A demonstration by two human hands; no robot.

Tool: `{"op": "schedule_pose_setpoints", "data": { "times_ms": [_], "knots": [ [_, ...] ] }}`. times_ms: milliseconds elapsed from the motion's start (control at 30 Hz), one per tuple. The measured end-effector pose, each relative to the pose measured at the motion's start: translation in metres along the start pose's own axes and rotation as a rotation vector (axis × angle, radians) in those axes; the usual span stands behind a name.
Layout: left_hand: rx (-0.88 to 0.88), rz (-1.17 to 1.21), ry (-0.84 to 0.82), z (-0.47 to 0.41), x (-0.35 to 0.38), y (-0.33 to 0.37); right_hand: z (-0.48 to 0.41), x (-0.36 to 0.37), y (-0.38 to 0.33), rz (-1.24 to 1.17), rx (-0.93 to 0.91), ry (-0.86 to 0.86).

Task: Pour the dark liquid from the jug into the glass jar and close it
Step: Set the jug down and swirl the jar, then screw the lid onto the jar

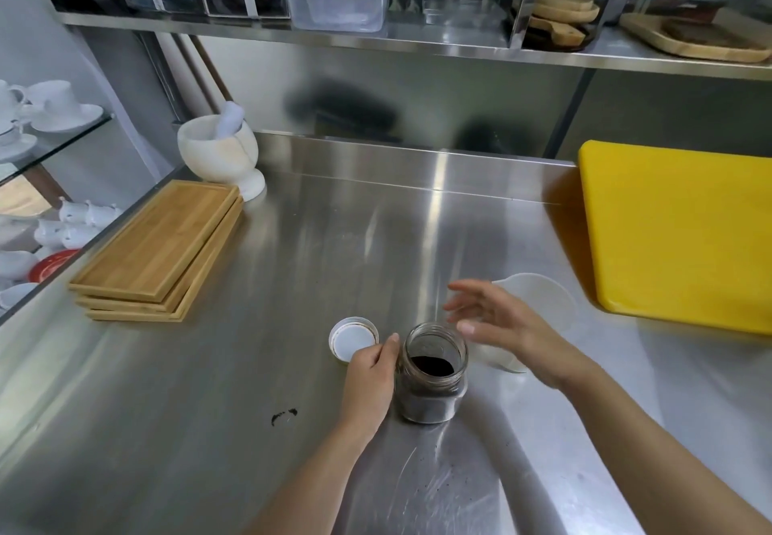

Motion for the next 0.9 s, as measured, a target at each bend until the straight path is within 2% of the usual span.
{"op": "schedule_pose_setpoints", "data": {
  "times_ms": [100, 167, 433, 733, 900],
  "knots": [
    [-0.026, -0.013, 0.007, 0.001, 0.000, -0.002, -0.027, -0.001, -0.012, 0.121, 0.002, 0.005],
    [-0.031, -0.005, 0.008, 0.002, -0.001, -0.002, -0.048, 0.005, -0.008, 0.237, 0.042, -0.051],
    [-0.031, 0.031, 0.026, 0.006, -0.007, -0.006, -0.106, 0.060, 0.025, 0.893, 0.029, -0.465],
    [0.013, -0.027, 0.027, 0.010, -0.009, 0.000, -0.124, 0.110, 0.047, 1.057, -0.091, -0.796],
    [0.011, -0.023, 0.062, 0.009, -0.011, -0.004, -0.129, 0.127, 0.048, 1.180, -0.211, -0.894]
  ]
}}
Point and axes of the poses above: each hand's wrist, its own z-axis away from the middle knuckle, its own x-axis out of the palm, y = z × x, the point moved 7 cm from there along -z, towards the middle knuckle, and after that the axes turned 4 degrees about -x, right-handed, at the moved point
